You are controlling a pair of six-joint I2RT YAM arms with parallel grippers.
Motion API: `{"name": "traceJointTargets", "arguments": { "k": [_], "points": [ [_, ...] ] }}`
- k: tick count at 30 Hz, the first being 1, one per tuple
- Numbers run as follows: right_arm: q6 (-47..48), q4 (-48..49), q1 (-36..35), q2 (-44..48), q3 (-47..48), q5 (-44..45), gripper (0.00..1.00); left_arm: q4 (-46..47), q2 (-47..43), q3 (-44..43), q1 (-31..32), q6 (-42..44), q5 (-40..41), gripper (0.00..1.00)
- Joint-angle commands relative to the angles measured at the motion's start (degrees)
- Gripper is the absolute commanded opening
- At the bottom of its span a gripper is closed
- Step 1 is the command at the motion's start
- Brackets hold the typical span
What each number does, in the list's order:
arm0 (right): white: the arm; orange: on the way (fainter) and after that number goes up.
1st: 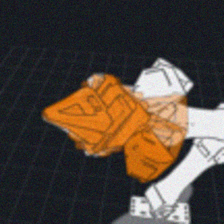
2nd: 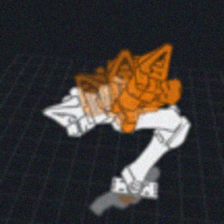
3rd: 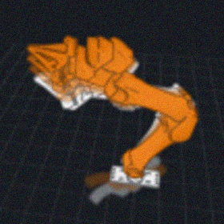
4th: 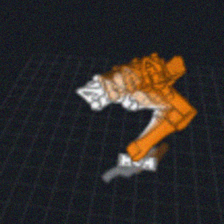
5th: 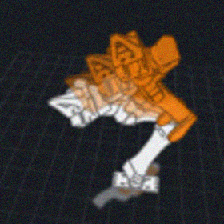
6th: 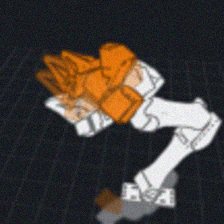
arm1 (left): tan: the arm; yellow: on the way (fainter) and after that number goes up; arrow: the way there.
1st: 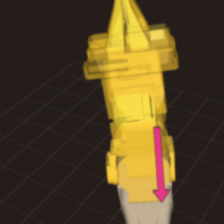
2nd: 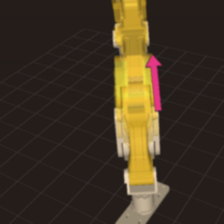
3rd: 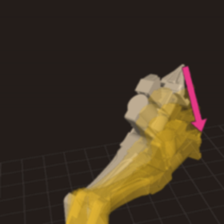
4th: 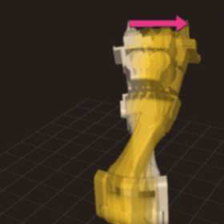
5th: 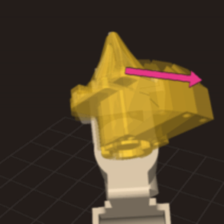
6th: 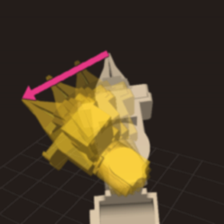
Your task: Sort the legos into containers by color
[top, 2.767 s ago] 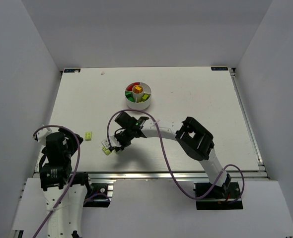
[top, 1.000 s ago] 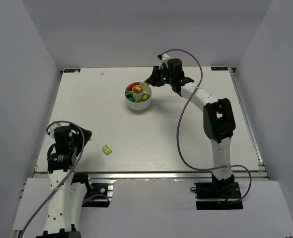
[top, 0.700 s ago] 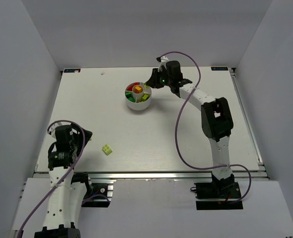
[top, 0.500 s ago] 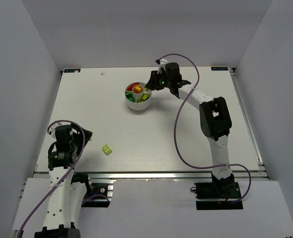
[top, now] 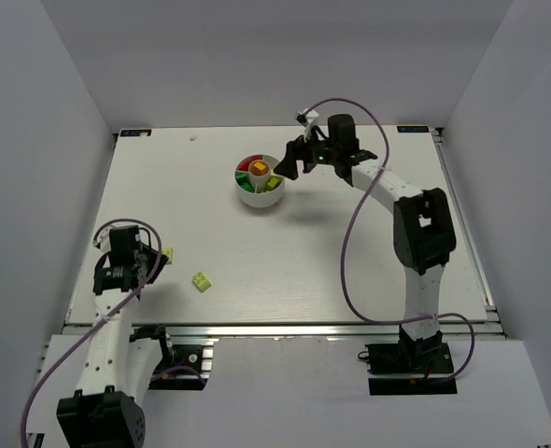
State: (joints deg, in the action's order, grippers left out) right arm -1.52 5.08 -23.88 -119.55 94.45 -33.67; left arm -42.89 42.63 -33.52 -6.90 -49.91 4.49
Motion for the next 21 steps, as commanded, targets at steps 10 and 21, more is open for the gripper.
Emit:
{"name": "traceJointTargets", "arguments": {
  "k": [10, 21],
  "points": [
    [21.8, -3.1, -0.6, 21.0, -19.0, -21.4, 0.89, 0.3, 20.5, -11.6, 0.0, 7.4, 2.9, 0.84],
    [26.5, -5.0, -1.4, 26.5, -25.6, -22.0, 0.89, -7.4, 37.3, -26.1, 0.0, 31.4, 0.1, 0.81]
  ]
}}
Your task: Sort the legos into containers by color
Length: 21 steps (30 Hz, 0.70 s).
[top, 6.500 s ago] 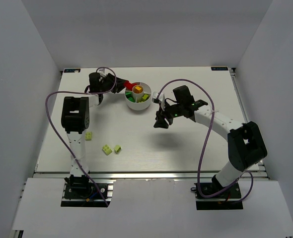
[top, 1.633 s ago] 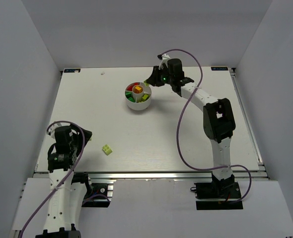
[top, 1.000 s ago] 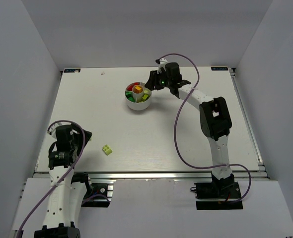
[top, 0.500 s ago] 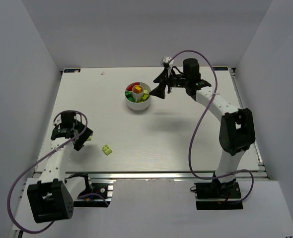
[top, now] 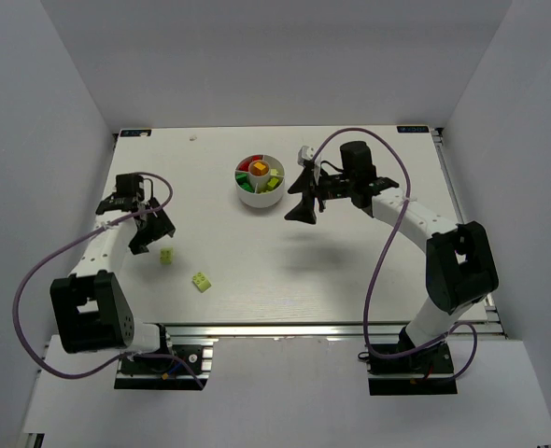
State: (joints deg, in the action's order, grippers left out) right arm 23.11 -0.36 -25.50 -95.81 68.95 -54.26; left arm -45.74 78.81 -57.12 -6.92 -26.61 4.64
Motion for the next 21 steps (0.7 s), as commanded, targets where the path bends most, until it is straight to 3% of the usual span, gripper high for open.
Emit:
{"name": "traceJointTargets", "arguments": {
  "k": [1, 17, 21],
  "points": [
    [1.6, 0.4, 0.2, 2.6, -0.1, -1.5, 0.89, -5.1, 2.4, -2.9, 0.1, 8.7, 0.5, 0.81],
    [-1.1, 1.9, 0.2, 2.4, -0.3, -2.0, 0.89, -1.9, 15.1, -5.2, 2.8, 11.8, 1.1, 0.76],
    [-1.1, 1.9, 0.3, 2.6, -0.4, -1.8, 0.89, -1.6, 17.7, -5.7, 3.0, 11.8, 1.4, 0.69]
  ]
}}
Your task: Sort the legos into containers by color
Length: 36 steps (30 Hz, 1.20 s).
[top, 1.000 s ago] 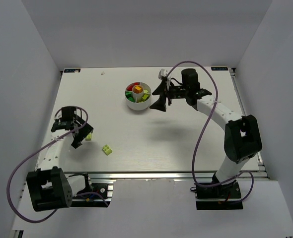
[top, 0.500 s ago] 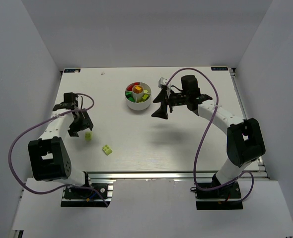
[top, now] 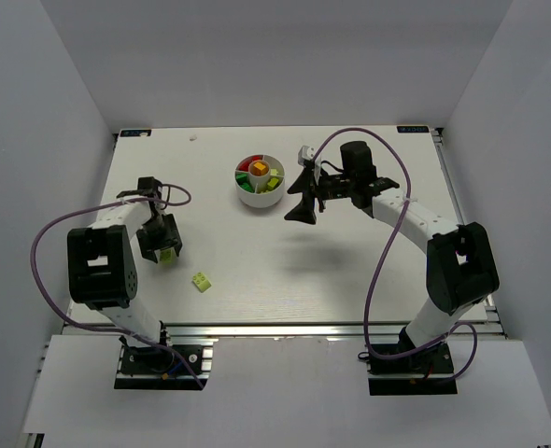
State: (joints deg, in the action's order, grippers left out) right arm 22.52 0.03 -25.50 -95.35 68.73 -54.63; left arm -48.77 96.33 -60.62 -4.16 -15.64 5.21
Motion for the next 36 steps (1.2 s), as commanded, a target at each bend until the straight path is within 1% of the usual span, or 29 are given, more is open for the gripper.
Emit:
{"name": "traceJointTargets", "arguments": {
  "k": [1, 3, 4, 9, 13, 19, 23, 27, 30, 33, 34, 35, 36],
  "points": [
    [-0.5, 1.5, 0.2, 2.0, -0.2, -1.4, 0.89, 1.3, 0.9, -2.3, 0.4, 0.9, 1.0, 0.66],
    [-0.4, 1.5, 0.2, 2.0, -0.1, -1.3, 0.89, 1.4, 1.1, -2.3, 0.6, 0.7, 2.0, 0.65],
    [-0.4, 1.5, 0.3, 1.9, 0.0, -1.3, 0.89, 1.4, 1.0, -2.2, 0.6, 0.7, 2.3, 0.63],
    [-0.6, 1.6, 0.3, 1.7, 0.4, -1.4, 0.90, 2.0, 1.0, -1.3, 0.6, 0.3, 2.3, 0.56],
    [-0.8, 1.6, 0.3, 1.7, 0.6, -1.5, 0.89, 2.3, 1.8, -0.8, 0.6, -0.1, 1.9, 0.54],
    [-0.7, 0.9, 0.3, 2.1, 0.3, -3.2, 0.89, 2.6, 2.1, -0.6, 0.6, -0.4, 1.9, 0.55],
    [-0.8, 0.4, 0.2, 2.4, 0.2, -3.9, 0.89, 2.7, 2.4, -0.6, 0.6, -0.8, 2.2, 0.60],
    [-0.6, 0.3, 0.3, 2.7, 0.1, -4.0, 0.89, 3.1, 2.5, -0.6, 0.6, -1.0, 1.5, 0.60],
    [-0.6, 0.4, 0.2, 2.6, 0.1, -4.0, 0.89, 3.4, 2.5, -0.6, 0.6, -1.1, 1.2, 0.58],
    [-0.6, 0.3, 0.1, 2.6, 0.3, -4.0, 0.89, 3.9, 2.1, -0.6, 0.6, -1.6, 1.1, 0.46],
    [-0.6, 0.2, 0.1, 2.6, 0.4, -3.8, 0.89, 4.1, 1.8, -0.7, 0.6, -2.2, 0.8, 0.40],
    [-0.6, 0.1, 0.1, 2.6, 0.4, -3.4, 0.89, 4.6, 0.8, -0.7, 0.6, -2.6, 0.2, 0.30],
    [-0.6, 0.1, 0.0, 2.6, 0.7, -3.1, 0.89, 4.9, 0.1, -0.7, 0.6, -3.1, -0.5, 0.27]
  ]
}}
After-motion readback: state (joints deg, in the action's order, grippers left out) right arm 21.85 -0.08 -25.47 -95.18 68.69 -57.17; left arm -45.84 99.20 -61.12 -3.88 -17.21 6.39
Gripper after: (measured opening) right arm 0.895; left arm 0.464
